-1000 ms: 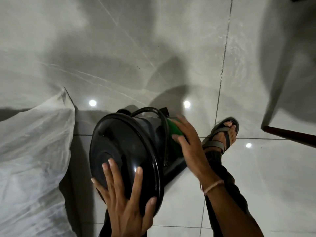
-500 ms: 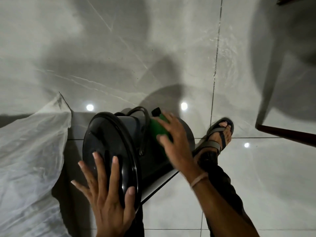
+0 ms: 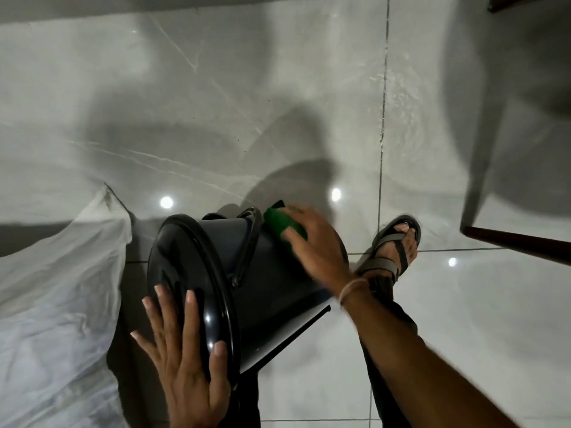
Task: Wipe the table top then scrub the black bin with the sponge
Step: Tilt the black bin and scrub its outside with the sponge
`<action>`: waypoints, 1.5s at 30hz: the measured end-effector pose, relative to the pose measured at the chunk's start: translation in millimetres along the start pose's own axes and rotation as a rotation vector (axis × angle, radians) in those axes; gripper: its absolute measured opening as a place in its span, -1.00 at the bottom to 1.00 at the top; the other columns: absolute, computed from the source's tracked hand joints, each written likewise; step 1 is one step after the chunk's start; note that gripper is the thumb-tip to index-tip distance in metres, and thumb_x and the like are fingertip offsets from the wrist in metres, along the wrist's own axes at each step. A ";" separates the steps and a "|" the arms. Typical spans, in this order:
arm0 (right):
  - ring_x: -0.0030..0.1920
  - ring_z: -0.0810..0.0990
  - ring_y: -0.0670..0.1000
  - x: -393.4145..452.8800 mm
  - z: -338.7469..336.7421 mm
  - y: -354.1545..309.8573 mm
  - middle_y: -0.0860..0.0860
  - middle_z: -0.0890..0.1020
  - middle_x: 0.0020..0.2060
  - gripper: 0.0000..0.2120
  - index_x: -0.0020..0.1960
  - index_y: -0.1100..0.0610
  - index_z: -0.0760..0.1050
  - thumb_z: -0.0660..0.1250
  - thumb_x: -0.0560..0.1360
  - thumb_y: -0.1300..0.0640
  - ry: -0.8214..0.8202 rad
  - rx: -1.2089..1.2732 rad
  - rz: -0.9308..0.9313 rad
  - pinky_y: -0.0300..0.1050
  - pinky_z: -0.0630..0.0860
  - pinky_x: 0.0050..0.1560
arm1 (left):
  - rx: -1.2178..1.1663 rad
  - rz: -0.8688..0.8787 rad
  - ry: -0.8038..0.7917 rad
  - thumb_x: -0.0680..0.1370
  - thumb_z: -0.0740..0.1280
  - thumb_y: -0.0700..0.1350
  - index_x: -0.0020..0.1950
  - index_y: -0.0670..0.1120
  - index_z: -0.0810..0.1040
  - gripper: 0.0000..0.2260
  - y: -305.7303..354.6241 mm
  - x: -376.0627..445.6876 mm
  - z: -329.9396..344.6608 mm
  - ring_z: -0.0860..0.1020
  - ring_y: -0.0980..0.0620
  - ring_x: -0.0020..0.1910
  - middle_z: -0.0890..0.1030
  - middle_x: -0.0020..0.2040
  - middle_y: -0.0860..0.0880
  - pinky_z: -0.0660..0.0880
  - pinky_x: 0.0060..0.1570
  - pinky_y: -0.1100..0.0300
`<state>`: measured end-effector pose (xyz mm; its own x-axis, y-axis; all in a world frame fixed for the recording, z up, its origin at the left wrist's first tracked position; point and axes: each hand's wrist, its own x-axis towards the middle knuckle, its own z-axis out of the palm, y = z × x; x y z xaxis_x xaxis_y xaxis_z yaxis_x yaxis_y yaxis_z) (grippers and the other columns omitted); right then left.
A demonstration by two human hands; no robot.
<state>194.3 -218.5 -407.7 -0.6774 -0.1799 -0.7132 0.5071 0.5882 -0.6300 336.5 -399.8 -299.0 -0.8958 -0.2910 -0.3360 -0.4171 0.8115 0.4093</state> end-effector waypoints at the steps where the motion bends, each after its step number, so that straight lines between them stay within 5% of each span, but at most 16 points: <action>1: 0.60 0.27 0.02 -30.4 6.6 -10.0 -0.04 0.41 0.55 -0.42 0.47 -0.11 0.46 0.20 0.46 -0.18 0.042 0.043 -0.094 0.03 0.19 0.55 | -0.024 -0.029 0.005 0.69 -0.06 0.30 0.70 0.28 -0.01 -0.44 2.1 0.8 -0.4 -0.12 -0.10 0.75 -0.07 0.76 0.09 -0.20 0.56 -0.54; 3: 0.68 0.06 -0.01 -90.1 29.3 -18.5 -0.07 0.25 0.64 -0.41 0.53 -0.18 0.35 0.23 0.50 -0.17 0.096 0.092 -0.219 0.05 0.08 0.60 | -0.077 -0.092 0.022 0.67 0.03 0.16 0.69 0.30 -0.01 -0.43 8.1 5.1 0.1 -0.11 -0.09 0.75 -0.06 0.76 0.07 -0.20 0.57 -0.52; 6: 0.69 0.02 0.04 -109.8 43.1 -4.5 -0.05 0.16 0.66 -0.41 0.58 -0.20 0.25 0.20 0.55 -0.20 0.138 0.080 -0.260 0.10 0.11 0.61 | -0.094 -0.120 0.029 0.62 0.04 0.04 0.68 0.31 -0.01 -0.38 14.6 7.1 0.3 -0.10 -0.08 0.75 -0.01 0.76 -0.06 -0.19 0.57 -0.53; 10: 0.42 0.45 0.07 -1.8 5.8 29.3 0.11 0.52 0.40 -0.47 0.42 0.01 0.50 0.19 0.54 -0.21 0.209 0.051 0.042 0.03 0.41 0.37 | -0.075 -0.111 0.033 0.68 0.00 0.10 0.68 0.32 0.00 -0.45 10.4 15.5 -3.3 -0.09 -0.07 0.75 0.01 0.76 -0.09 -0.16 0.57 -0.55; 12: 0.24 0.61 0.19 50.9 -14.7 44.0 0.13 0.65 0.22 -0.56 0.29 0.07 0.60 0.25 0.59 -0.19 0.120 0.016 0.215 0.02 0.51 0.17 | -0.074 -0.065 0.030 0.70 -0.03 0.18 0.68 0.31 0.02 -0.48 11.2 13.8 -3.6 -0.08 -0.08 0.75 -0.01 0.76 -0.04 -0.15 0.56 -0.56; 14: 0.18 0.64 0.23 71.0 -19.6 43.4 0.14 0.69 0.17 -0.60 0.23 0.05 0.64 0.25 0.61 -0.19 0.010 -0.075 0.266 0.04 0.56 0.16 | -0.051 -0.022 0.026 0.71 -0.04 0.20 0.69 0.30 0.02 -0.49 15.9 12.5 -0.9 -0.07 -0.08 0.75 -0.04 0.76 0.04 -0.13 0.55 -0.57; 17: 0.39 0.50 0.17 36.0 -6.8 15.9 0.10 0.56 0.39 -0.55 0.39 0.05 0.54 0.23 0.62 -0.16 0.044 -0.097 0.092 -0.02 0.38 0.31 | -0.027 -0.043 0.016 0.73 -0.11 0.23 0.68 0.31 0.00 -0.51 26.2 13.0 1.0 -0.10 -0.08 0.75 -0.07 0.76 0.06 -0.13 0.56 -0.56; 22: 0.69 0.00 -0.03 -101.6 24.2 -40.4 -0.10 0.19 0.66 -0.46 0.54 -0.21 0.33 0.21 0.56 -0.21 0.190 0.194 -0.193 0.08 0.06 0.61 | -0.045 -0.111 0.067 0.74 -0.03 0.11 0.67 0.36 0.01 -0.52 55.3 30.4 5.4 -0.16 0.05 0.74 -0.04 0.76 -0.05 -0.14 0.60 -0.50; 25: 0.70 -0.04 0.01 -129.3 29.1 -41.1 -0.11 0.15 0.67 -0.51 0.55 -0.24 0.29 0.16 0.63 -0.25 0.144 0.307 -0.240 0.10 0.08 0.63 | -0.069 -0.120 0.097 0.71 0.06 -0.08 0.62 0.27 0.25 -0.51 76.0 46.0 5.5 -0.15 0.01 0.75 0.00 0.76 -0.09 -0.14 0.61 -0.48; 28: 0.69 0.02 0.05 -95.5 19.6 -15.0 0.00 0.15 0.67 -0.48 0.54 -0.11 0.34 0.18 0.63 -0.24 0.207 0.227 -0.271 0.09 0.10 0.64 | -0.023 -0.017 0.120 0.68 0.09 -0.28 0.37 0.17 0.61 -0.51 90.5 61.6 7.5 -0.04 -0.14 0.74 0.14 0.73 -0.17 -0.10 0.62 -0.46; 33: 0.55 0.31 0.11 -2.1 -9.3 31.4 0.12 0.35 0.55 -0.44 0.49 0.06 0.42 0.23 0.59 -0.21 0.333 0.230 0.082 0.03 0.25 0.57 | -0.040 -0.105 0.063 0.51 0.12 -0.33 0.20 -0.08 0.69 -0.56 94.2 92.8 -7.3 0.11 -0.12 0.72 0.30 0.68 -0.12 -0.03 0.62 -0.45; 37: 0.28 0.54 0.16 48.7 -32.5 64.0 0.16 0.56 0.31 -0.62 0.36 0.13 0.51 0.33 0.63 -0.04 0.288 0.320 0.284 0.00 0.47 0.28 | 0.026 0.121 -0.044 0.53 0.16 -0.32 0.08 -0.11 0.65 -0.69 102.5 110.1 -9.9 0.12 -0.16 0.69 0.35 0.63 -0.20 0.02 0.66 -0.33; 40: -0.02 0.58 0.17 45.8 -47.3 79.6 0.12 0.64 -0.02 -0.82 0.17 0.12 0.55 0.27 0.66 0.06 0.345 0.542 0.422 -0.15 0.47 -0.18 | 0.070 0.295 -0.147 0.52 0.10 -0.25 0.06 -0.10 0.58 -0.71 111.1 132.7 -5.8 0.18 -0.12 0.68 0.45 0.55 -0.18 0.05 0.68 -0.23; 42: -0.27 0.52 0.15 31.8 -69.5 80.6 0.09 0.60 -0.28 -0.75 0.06 0.21 0.57 0.23 0.65 0.04 0.418 0.877 0.508 -0.23 0.39 -0.47 | 0.126 0.374 -0.168 0.50 0.10 -0.26 0.01 -0.14 0.56 -0.74 119.3 153.3 -3.5 0.35 -0.18 0.59 0.56 0.37 -0.17 0.15 0.64 -0.24; 44: -0.34 0.59 0.15 16.9 -99.3 71.2 0.10 0.65 -0.37 -0.67 -0.02 0.25 0.60 0.21 0.63 0.01 0.400 1.304 0.511 -0.22 0.49 -0.45 | 0.175 0.429 -0.188 0.51 0.11 -0.26 -0.04 -0.20 0.56 -0.77 128.2 174.6 -0.4 0.53 -0.27 0.37 0.61 0.17 -0.19 0.30 0.54 -0.26; 45: -0.24 0.68 0.13 10.9 -117.0 63.6 0.11 0.72 -0.29 -0.70 -0.01 0.22 0.64 0.27 0.57 0.00 0.379 1.512 0.473 -0.16 0.61 -0.25 | 0.189 0.456 -0.200 0.52 0.11 -0.24 -0.09 -0.21 0.55 -0.78 137.3 186.5 2.4 0.57 -0.28 0.22 0.62 0.08 -0.20 0.38 0.47 -0.24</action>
<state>156.8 -90.8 -419.6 -0.2874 0.1094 -0.9515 0.5729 -0.7765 -0.2623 112.5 -341.4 -307.5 -0.9252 0.1997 -0.3227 0.0589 0.9156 0.3977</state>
